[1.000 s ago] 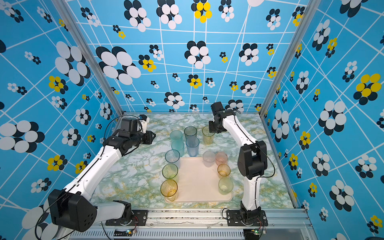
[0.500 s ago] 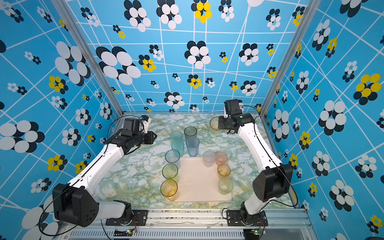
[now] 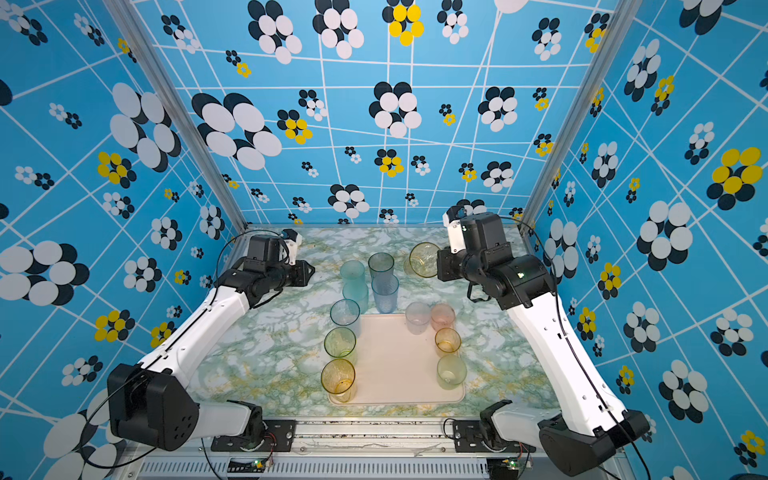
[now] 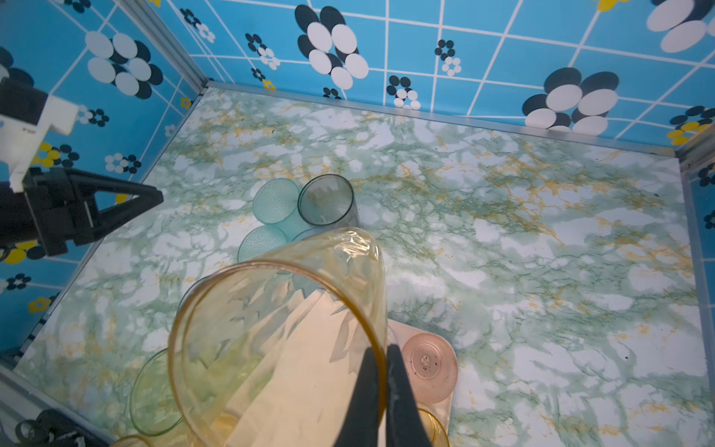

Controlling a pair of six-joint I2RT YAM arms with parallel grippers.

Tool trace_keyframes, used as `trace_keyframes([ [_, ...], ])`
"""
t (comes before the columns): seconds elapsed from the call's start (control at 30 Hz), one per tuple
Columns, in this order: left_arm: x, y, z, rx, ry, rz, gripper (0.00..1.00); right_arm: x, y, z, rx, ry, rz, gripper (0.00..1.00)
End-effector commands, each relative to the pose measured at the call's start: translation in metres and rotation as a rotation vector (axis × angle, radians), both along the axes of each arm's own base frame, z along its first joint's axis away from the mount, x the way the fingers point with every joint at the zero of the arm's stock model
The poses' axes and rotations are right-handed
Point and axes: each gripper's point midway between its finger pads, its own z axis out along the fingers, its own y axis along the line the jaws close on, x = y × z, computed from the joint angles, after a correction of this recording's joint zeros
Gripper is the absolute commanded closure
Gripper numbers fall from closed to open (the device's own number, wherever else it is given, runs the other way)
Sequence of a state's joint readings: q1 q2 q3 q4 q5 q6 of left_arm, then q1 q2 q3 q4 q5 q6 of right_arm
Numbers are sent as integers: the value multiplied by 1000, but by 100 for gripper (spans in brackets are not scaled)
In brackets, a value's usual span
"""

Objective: Place the glasses into the tray
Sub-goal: 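Lift the tall amber cup and carry it onto the tray's far end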

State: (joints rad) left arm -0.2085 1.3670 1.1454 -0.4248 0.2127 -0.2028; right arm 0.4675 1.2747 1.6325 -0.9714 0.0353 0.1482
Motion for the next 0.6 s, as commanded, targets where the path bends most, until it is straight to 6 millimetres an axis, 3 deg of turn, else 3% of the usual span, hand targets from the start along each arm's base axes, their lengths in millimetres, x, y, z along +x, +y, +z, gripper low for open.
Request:
trace_keyframes([
  [0.0,5,0,1,-26,1,7,73,-14,18,-18,-58,75,80,100],
  [0.23,5,0,7,-31,-8,10,73,-19,61,-53,-109,164,192,100],
  [0.57,7,-2,6,-36,4,0,73,-15,98,-110,-172,313,262,100],
])
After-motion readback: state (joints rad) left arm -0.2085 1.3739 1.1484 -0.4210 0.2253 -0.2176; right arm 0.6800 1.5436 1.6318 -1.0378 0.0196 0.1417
